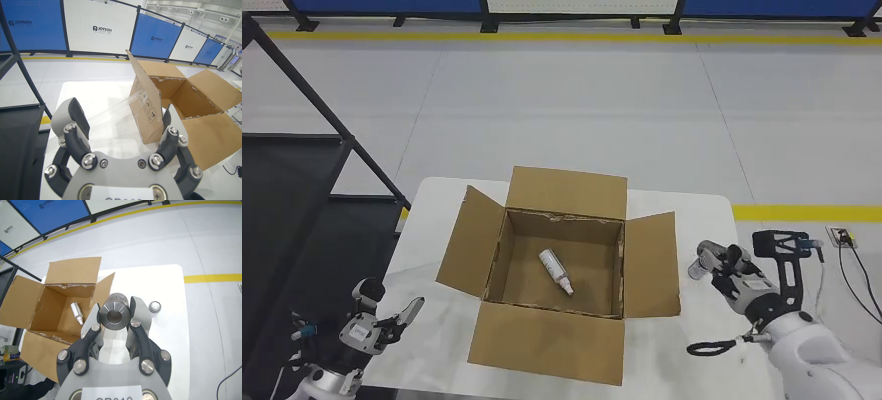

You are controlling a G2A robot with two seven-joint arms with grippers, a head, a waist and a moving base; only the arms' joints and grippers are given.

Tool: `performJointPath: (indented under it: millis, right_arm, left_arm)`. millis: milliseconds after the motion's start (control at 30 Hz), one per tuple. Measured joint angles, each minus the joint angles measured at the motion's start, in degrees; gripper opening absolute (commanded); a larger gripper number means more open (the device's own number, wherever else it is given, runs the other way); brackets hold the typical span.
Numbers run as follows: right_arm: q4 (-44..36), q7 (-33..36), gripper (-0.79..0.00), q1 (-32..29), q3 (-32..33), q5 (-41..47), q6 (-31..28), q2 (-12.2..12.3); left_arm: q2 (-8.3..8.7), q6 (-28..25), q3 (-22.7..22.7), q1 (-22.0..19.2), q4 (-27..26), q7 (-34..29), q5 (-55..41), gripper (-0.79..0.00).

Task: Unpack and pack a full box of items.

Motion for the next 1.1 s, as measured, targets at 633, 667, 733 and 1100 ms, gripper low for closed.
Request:
performJointPath:
  millis: [633, 667, 733, 1100]
  right_arm:
    - [56.74, 14.94, -0.785, 49.22, -48.64, -2.52, 9.39, -10.67]
    - [60.24, 14.24, -0.785, 50.85, -49.71, -0.98, 9.37, -11.52]
    - [67.26, 12.57, -0.785, 53.74, -51.83, 1.89, 9.04, -13.35]
    - [88.68, 5.31, -0.674, 59.64, -56.92, 8.35, 9.09, -20.06]
  left_arm:
    - [0.00, 0.00, 0.00, 0.00, 0.00, 0.00, 0.00, 0.000]
    - [0.00, 0.00, 0.00, 0.00, 0.00, 0.00, 0.00, 0.000]
    - [0.00, 0.00, 0.00, 0.00, 0.00, 0.00, 0.00, 0.000]
    - [0.00, 0.00, 0.00, 0.00, 0.00, 0.00, 0.00, 0.000]
